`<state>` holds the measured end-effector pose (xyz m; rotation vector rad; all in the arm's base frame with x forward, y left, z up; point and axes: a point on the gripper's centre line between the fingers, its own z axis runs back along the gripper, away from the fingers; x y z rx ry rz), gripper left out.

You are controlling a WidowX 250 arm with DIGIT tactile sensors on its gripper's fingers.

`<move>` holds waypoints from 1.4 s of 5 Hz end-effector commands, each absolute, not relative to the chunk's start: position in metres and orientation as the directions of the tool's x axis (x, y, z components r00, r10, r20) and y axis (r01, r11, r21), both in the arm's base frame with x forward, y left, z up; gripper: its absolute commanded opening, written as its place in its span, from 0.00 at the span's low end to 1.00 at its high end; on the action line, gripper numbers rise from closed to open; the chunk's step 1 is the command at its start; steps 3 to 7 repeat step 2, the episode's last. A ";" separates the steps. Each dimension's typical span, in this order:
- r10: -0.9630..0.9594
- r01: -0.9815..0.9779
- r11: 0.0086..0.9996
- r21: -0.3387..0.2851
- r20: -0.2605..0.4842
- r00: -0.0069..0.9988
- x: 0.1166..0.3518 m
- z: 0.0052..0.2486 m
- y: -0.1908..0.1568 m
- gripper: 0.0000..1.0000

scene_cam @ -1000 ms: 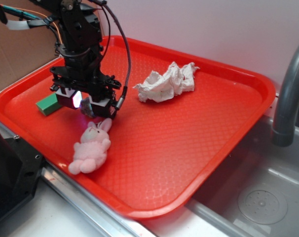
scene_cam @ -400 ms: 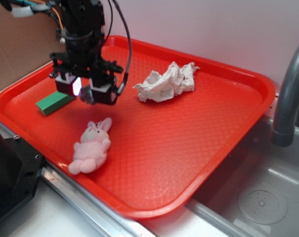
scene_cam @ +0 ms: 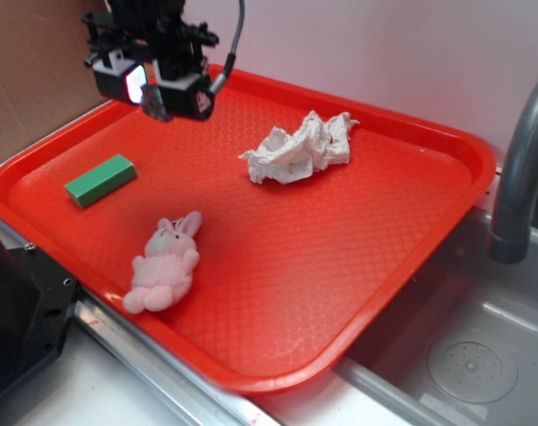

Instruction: Grab the rock.

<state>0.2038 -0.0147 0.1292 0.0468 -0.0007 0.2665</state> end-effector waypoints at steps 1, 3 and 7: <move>0.179 -0.170 0.979 -0.109 0.080 0.981 0.198 0.204 -0.002 0.00; 0.163 -0.153 0.976 -0.154 0.057 0.985 0.204 0.203 0.005 0.00; 0.163 -0.153 0.976 -0.154 0.057 0.985 0.204 0.203 0.005 0.00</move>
